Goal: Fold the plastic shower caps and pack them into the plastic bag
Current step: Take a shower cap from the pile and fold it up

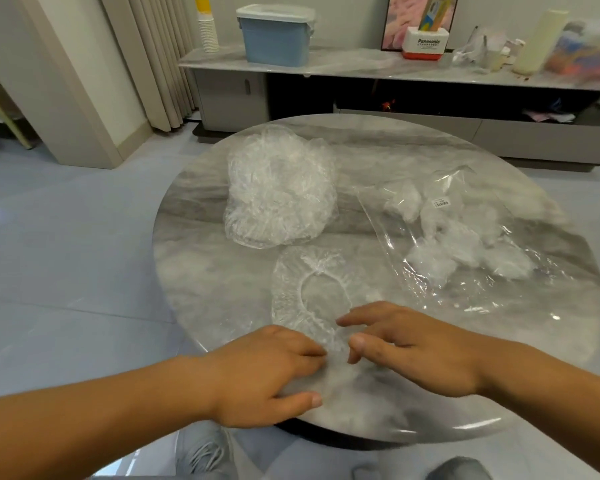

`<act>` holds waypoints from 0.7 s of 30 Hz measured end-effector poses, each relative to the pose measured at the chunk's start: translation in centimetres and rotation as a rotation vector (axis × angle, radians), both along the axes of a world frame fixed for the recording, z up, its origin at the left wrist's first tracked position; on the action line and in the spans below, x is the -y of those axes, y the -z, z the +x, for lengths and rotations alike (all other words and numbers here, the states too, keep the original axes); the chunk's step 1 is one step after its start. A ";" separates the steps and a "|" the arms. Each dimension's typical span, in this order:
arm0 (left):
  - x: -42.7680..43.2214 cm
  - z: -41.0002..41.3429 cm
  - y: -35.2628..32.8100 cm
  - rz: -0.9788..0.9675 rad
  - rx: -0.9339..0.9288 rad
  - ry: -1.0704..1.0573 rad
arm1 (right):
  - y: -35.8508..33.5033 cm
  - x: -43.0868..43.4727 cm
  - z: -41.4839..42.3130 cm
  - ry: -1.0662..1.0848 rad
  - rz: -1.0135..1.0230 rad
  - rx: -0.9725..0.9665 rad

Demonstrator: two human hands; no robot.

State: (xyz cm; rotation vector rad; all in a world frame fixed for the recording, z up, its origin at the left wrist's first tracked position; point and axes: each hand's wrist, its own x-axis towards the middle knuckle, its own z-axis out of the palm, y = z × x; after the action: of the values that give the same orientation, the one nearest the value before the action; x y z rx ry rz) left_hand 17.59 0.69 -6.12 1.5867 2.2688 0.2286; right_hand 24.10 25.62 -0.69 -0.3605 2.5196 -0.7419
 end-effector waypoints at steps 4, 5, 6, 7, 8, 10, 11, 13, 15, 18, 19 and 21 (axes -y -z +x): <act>0.2 -1.1 -0.2 0.113 0.179 -0.065 | 1.2 -0.7 0.2 0.065 -0.123 0.067; 0.0 -1.5 -0.2 0.146 0.229 -0.112 | 1.5 -1.0 0.0 0.067 -0.135 0.038; -0.2 -2.0 -0.2 0.185 0.277 -0.178 | 1.8 -1.2 -0.2 0.054 -0.137 -0.002; -0.4 -2.5 -0.1 0.226 0.329 -0.254 | 2.1 -1.3 -0.5 0.040 -0.137 -0.038; -0.6 -2.8 -0.1 0.258 0.388 -0.334 | 2.3 -1.3 -0.6 0.023 -0.133 -0.065; -1.0 -3.5 0.0 0.306 0.487 -0.471 | 2.8 -1.1 -0.7 -0.020 -0.127 -0.121; -1.3 -3.8 0.1 0.320 0.507 -0.519 | 3.0 -1.1 -0.8 -0.035 -0.130 -0.142; -1.6 -4.3 0.3 0.337 0.506 -0.584 | 3.2 -1.1 -0.9 0.027 -0.104 -0.120; -1.8 -4.8 0.8 0.327 0.492 -0.638 | 3.5 -1.0 -1.2 0.153 -0.102 -0.124; -2.3 -5.0 1.3 0.284 0.478 -0.700 | 4.9 -1.1 -2.1 0.297 -0.142 -0.253; -2.5 -5.0 1.4 0.278 0.486 -0.718 | 5.3 -1.1 -2.5 0.340 -0.155 -0.258; -3.0 -4.9 1.3 0.300 0.532 -0.749 | 6.0 -1.1 -3.0 0.376 -0.139 -0.249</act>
State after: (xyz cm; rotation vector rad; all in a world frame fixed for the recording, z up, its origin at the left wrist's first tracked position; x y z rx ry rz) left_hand 12.70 3.74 -7.46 0.5798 2.3234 1.0754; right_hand 21.11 26.67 -6.73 -0.0207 2.8169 -1.0767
